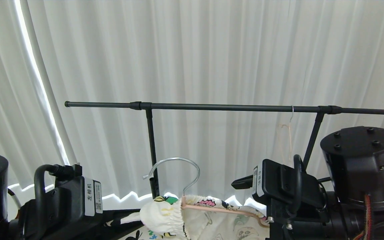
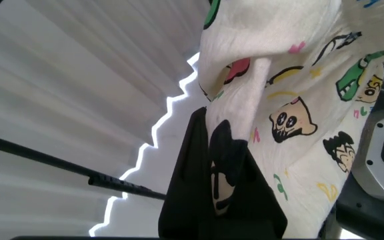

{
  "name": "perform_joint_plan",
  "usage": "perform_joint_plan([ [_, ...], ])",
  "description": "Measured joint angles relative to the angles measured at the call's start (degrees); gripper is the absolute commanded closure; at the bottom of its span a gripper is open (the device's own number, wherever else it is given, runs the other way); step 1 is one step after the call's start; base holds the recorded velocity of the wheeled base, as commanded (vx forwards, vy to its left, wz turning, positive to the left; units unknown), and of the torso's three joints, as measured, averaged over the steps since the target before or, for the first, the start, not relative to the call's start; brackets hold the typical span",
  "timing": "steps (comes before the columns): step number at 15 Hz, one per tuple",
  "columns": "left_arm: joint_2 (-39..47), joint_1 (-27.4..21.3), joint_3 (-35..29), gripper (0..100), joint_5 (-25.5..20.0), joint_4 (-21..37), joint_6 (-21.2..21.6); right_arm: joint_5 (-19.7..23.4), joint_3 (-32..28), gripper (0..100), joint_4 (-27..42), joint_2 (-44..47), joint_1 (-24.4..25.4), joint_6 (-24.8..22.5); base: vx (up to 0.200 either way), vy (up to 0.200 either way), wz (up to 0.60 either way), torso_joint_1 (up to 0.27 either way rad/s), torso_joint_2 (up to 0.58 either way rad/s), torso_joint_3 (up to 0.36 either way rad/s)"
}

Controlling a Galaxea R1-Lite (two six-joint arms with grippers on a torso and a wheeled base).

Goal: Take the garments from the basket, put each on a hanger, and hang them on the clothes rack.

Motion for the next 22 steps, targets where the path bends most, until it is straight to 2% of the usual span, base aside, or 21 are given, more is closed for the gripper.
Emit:
perform_joint_plan([
  [2, 0.09, -0.13, -0.01, 100, -0.02, 0.02, 0.02, -0.13, -0.04, 0, 0.0, 0.16, 0.13, -0.01, 0.0, 0.0, 0.0, 0.0, 0.0, 0.0],
  [3, 0.11, -0.2, -0.04, 100, 0.02, 0.0, 0.06, -0.13, -0.04, 100, 0.07, 0.17, 0.18, -0.01, 0.0, 0.0, 0.0, 0.0, 0.0, 0.0],
  [12, 0.09, -0.22, 0.02, 100, 0.52, -0.06, 0.26, -0.49, 0.0, 100, 0.6, 0.17, 0.68, -0.06, 0.0, 0.0, 0.0, 0.0, 0.0, 0.0],
  [15, 0.02, -0.23, 0.27, 100, 3.94, -0.22, 1.37, -0.44, 0.07, 100, 0.49, 0.13, 0.72, -0.09, 0.0, 0.0, 0.0, 0.0, 0.0, 0.0],
  [16, 0.02, -0.23, 0.4, 0, 4.29, -0.22, 1.54, -0.46, 0.07, 100, 0.51, 0.13, 0.72, -0.09, 0.0, 0.0, 0.0, 0.0, 0.0, 0.0],
  [22, -0.17, -0.22, 0.52, 0, 4.6, -0.15, 1.4, -2.05, 0.24, 100, 0.62, -0.28, 0.55, -0.06, 0.0, 0.0, 0.0, 0.0, 0.0, 0.0],
])
